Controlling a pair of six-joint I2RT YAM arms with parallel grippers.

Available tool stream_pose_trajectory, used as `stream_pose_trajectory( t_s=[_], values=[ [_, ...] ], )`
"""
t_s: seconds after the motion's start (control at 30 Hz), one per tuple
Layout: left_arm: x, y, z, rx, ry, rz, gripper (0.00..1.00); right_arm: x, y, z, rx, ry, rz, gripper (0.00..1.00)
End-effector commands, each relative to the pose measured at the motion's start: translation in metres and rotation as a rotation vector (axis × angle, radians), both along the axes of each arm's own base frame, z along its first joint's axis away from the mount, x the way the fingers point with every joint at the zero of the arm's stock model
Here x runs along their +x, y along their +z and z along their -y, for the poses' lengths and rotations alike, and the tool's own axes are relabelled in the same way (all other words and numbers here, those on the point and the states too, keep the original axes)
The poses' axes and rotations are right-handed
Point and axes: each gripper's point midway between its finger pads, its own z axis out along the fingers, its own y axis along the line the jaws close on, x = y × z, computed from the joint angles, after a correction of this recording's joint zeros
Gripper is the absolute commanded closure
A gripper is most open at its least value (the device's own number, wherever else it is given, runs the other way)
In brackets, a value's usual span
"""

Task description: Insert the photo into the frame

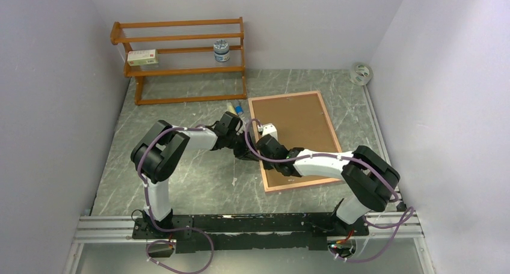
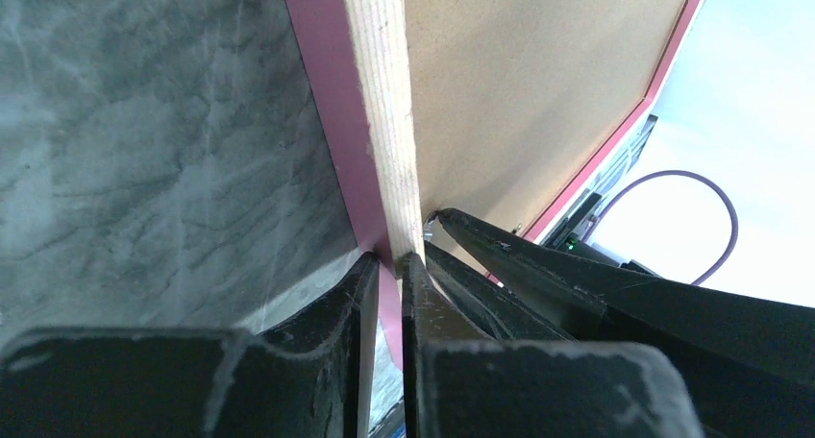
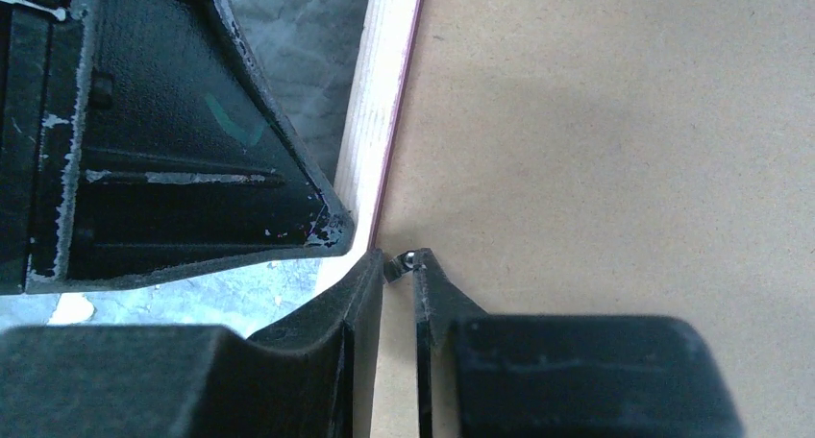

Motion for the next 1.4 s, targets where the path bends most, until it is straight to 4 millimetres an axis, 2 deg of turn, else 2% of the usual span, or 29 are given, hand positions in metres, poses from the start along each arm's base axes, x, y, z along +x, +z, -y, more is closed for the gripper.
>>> stream_pose_trajectory(
  t_s=[0.0, 0.2, 0.43, 0.57, 0.73, 0.9, 1.07, 1.37],
  values=[
    [-0.003, -0.081, -0.062, 0.342, 0.088, -0.016, 0.83, -0.022, -0.039, 0.015, -0.088, 0.022, -0.11, 0.82],
    [-0.005, -0.081, -0.063, 0.346, 0.085, -0.018, 0.83, -0.019, -0.018, 0.009, -0.027, 0.008, -0.078, 0.81],
    [0.003, -0.071, -0.058, 0.319, 0.082, 0.02, 0.77, -0.01, 0.02, 0.007, 0.124, -0.148, -0.047, 0.71],
    [0.009, -0.065, -0.051, 0.291, 0.078, 0.033, 0.73, -0.012, 0.03, 0.003, 0.243, -0.224, -0.069, 0.79],
    [0.015, -0.065, -0.045, 0.276, 0.085, 0.023, 0.75, -0.014, 0.026, -0.003, 0.298, -0.274, -0.113, 0.88],
    [0.017, -0.069, -0.047, 0.296, 0.099, 0.023, 0.79, -0.008, 0.022, -0.005, 0.346, -0.308, -0.125, 0.92],
    [0.017, -0.072, -0.049, 0.306, 0.105, 0.02, 0.8, -0.001, 0.016, -0.002, 0.318, -0.334, -0.133, 0.91],
    [0.015, -0.073, -0.05, 0.308, 0.102, 0.019, 0.8, 0.0, 0.0, -0.003, 0.31, -0.336, -0.169, 0.9]
  ],
)
